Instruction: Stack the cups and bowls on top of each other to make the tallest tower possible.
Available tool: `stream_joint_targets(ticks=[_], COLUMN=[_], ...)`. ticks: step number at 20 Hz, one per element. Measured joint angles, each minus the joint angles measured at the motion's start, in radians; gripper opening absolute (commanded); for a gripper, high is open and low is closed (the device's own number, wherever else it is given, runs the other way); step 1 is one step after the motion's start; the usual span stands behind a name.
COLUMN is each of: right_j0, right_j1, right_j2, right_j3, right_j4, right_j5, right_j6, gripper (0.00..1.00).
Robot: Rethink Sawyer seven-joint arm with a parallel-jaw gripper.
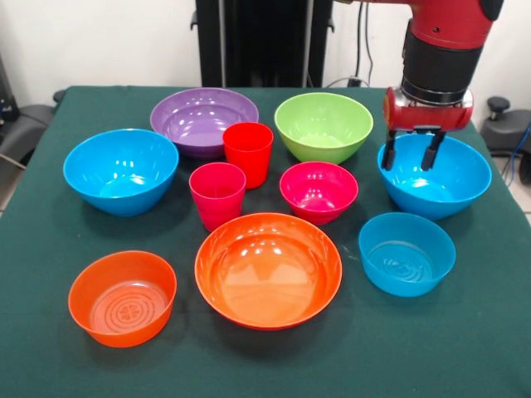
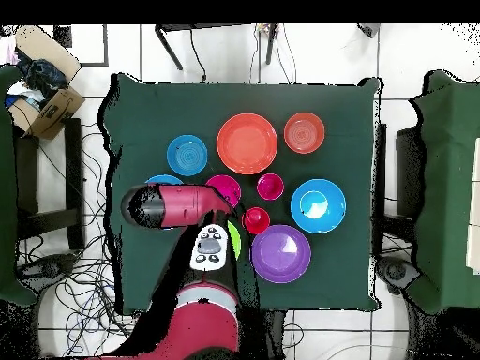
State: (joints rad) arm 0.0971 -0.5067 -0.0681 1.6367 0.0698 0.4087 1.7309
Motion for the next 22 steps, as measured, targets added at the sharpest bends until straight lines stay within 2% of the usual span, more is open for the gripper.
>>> stream_joint_targets(ticks=[22], right_j0=[0.018], right_j1=[0.011], right_j2=[-0.034], right_j3=[0.0], right_j4=[0.0], right_j5=[0.0], right_j6=[0.0], gripper=[1.0])
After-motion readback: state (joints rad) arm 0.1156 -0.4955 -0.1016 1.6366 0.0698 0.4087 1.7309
